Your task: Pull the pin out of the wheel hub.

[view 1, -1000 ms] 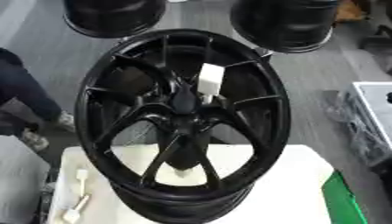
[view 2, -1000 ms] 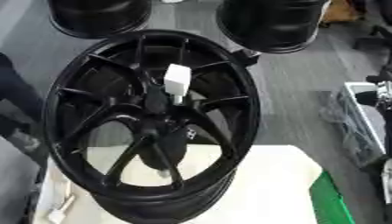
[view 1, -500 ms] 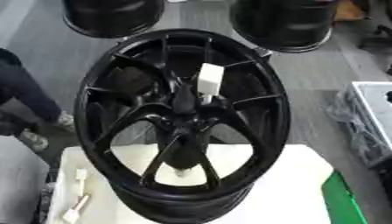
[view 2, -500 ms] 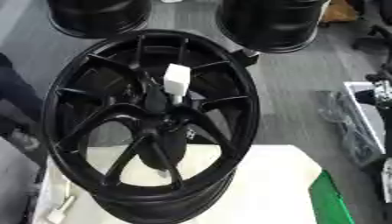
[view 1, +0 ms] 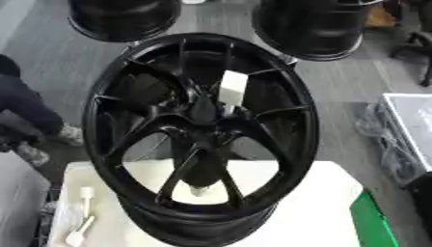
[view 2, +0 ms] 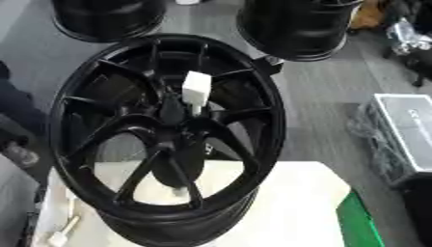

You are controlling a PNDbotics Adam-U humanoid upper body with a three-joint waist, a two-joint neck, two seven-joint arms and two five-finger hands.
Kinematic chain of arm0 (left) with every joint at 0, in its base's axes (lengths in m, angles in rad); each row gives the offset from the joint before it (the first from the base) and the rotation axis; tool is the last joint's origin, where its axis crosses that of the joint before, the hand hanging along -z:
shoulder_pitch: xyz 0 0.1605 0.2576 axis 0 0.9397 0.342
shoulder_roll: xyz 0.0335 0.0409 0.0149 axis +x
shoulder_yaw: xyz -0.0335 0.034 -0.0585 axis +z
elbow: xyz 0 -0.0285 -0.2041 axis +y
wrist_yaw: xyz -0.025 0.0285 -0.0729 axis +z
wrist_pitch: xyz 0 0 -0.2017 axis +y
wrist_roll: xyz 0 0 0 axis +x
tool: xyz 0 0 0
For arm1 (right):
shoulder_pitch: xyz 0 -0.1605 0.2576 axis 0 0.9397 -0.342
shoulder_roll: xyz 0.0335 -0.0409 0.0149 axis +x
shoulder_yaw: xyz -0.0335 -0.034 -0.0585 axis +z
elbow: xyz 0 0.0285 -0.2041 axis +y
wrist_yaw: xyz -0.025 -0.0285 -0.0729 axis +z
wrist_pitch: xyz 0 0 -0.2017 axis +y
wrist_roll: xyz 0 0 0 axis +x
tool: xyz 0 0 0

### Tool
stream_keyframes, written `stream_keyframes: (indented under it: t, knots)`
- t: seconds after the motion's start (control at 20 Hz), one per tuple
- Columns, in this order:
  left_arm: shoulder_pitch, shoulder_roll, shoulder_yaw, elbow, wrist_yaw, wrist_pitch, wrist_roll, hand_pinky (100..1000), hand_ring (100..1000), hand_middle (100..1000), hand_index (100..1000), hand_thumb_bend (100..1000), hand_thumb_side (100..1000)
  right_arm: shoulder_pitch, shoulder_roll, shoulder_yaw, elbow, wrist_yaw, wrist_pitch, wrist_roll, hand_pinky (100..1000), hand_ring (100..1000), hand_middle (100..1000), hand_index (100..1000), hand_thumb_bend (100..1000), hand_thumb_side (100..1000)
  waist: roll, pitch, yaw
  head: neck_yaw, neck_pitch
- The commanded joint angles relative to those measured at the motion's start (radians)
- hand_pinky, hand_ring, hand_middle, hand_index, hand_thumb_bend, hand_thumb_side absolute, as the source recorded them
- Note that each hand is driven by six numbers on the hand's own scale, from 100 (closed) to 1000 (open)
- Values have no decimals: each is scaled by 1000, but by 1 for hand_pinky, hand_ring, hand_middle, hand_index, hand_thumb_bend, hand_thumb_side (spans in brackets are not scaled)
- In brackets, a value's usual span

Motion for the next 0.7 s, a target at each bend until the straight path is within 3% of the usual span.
stream_keyframes:
  t: [0.05,0.15,0.35,0.45,0.55,0.7]
  knots:
    - [-4,26,-7,-13,-2,-1,-7,499,499,520,635,792,521,-84,-108,81,6,-19,27,99,652,556,753,918,100,344,3,-15,4,-10,-1]
    - [-4,27,-11,-13,-2,-1,-11,499,500,520,636,793,521,-163,-127,147,48,-3,55,173,651,553,764,925,100,376,2,-16,11,-16,-1]
    - [-4,30,-14,-14,-1,-4,-15,499,500,520,635,793,521,-297,-108,264,122,86,82,327,640,539,802,947,100,533,2,-18,19,-27,-1]
    - [-3,31,-15,-13,0,-5,-14,499,500,520,635,792,522,-347,-82,307,154,156,78,393,629,529,816,955,100,594,2,-18,21,-32,-1]
    - [-4,31,-16,-12,0,-4,-15,499,500,520,635,792,522,-388,-53,347,182,237,63,456,618,516,839,969,100,714,2,-19,25,-36,-1]
    - [-5,32,-19,-10,0,-4,-18,499,500,520,635,792,522,-437,-8,390,216,370,24,538,616,508,858,979,100,783,1,-22,29,-41,-1]
